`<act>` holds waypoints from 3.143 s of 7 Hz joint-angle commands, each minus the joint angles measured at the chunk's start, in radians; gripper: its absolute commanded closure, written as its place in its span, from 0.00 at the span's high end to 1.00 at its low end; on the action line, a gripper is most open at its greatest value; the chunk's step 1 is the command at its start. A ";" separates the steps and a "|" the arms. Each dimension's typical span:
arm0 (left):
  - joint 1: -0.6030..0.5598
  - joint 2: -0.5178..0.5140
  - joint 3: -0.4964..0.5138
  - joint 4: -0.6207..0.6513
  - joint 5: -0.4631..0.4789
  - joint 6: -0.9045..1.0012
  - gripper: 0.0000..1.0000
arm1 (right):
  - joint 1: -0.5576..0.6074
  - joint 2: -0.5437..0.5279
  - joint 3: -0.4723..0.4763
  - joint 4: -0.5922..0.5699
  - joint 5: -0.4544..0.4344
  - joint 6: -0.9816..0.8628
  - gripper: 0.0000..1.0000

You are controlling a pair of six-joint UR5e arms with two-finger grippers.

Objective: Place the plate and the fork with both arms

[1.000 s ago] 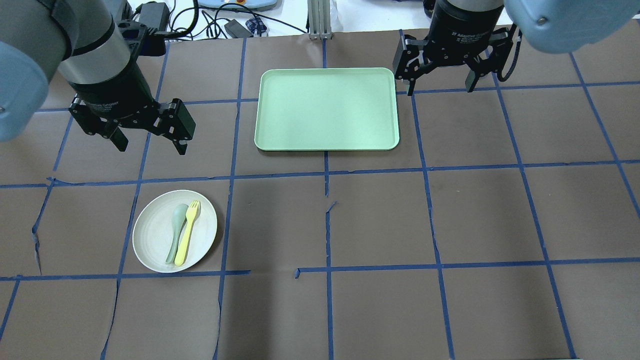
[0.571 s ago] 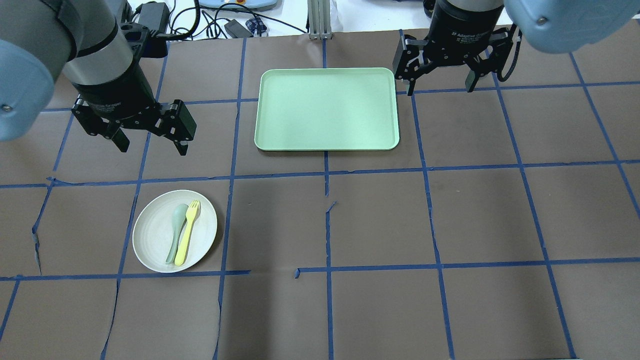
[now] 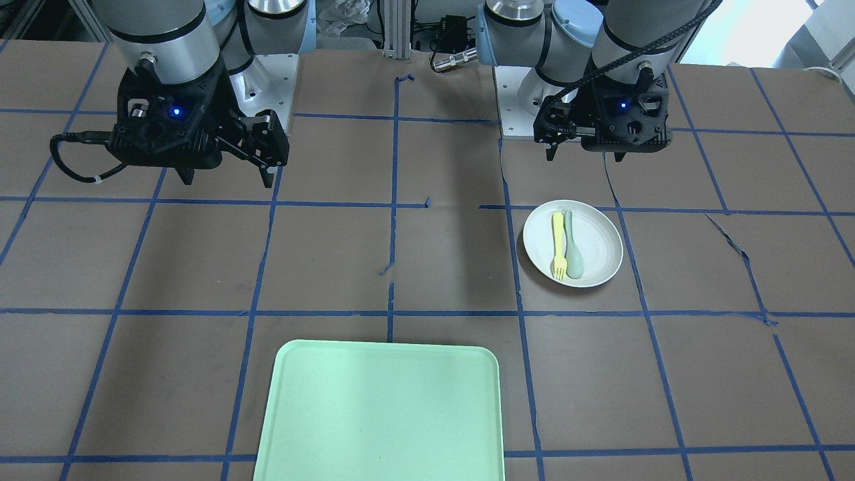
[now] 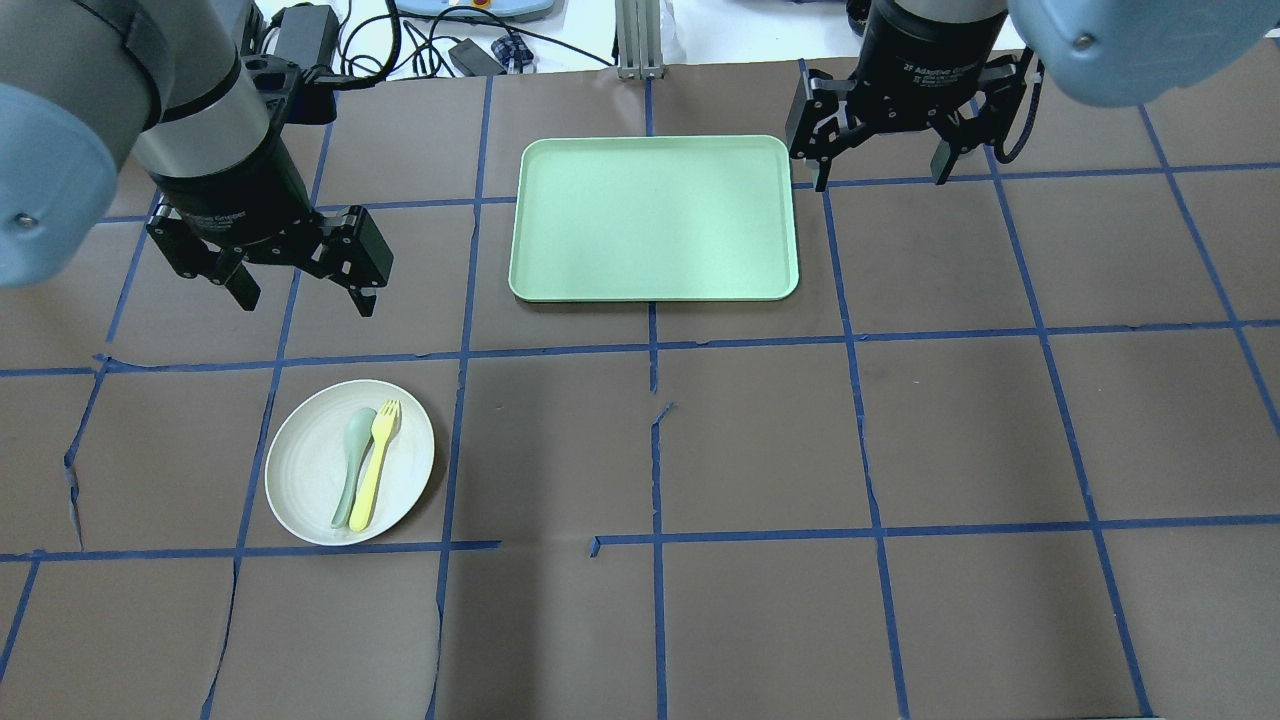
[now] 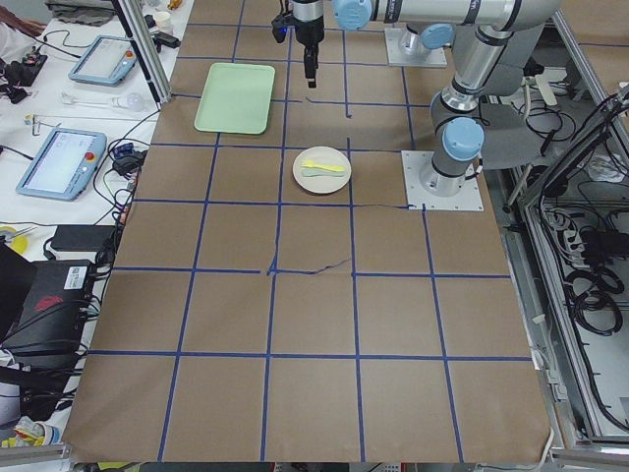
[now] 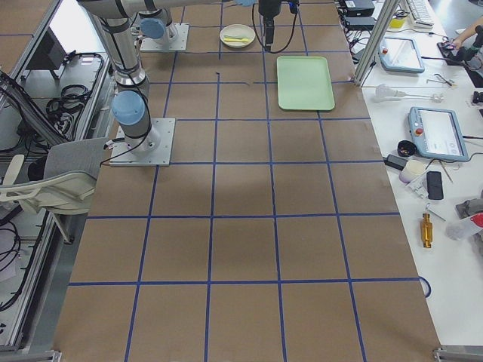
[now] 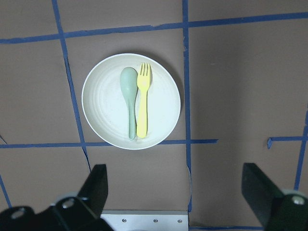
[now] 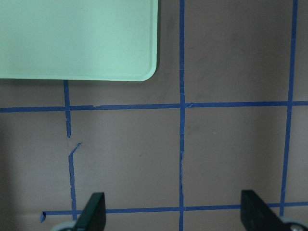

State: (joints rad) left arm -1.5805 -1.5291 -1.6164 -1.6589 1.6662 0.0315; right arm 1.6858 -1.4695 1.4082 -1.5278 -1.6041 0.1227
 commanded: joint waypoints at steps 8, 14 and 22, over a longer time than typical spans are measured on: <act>0.541 -0.060 -0.325 0.303 -0.253 0.574 1.00 | 0.000 0.000 0.002 0.000 0.000 0.000 1.00; 0.629 -0.259 -0.464 0.449 -0.330 0.602 0.92 | 0.000 0.000 0.000 0.000 0.000 0.000 1.00; 0.629 -0.319 -0.473 0.436 -0.324 0.605 0.22 | 0.002 0.000 0.002 0.000 -0.002 0.000 1.00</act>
State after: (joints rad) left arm -0.9511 -1.8414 -2.0901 -1.2237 1.3415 0.6366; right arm 1.6865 -1.4695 1.4097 -1.5275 -1.6061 0.1227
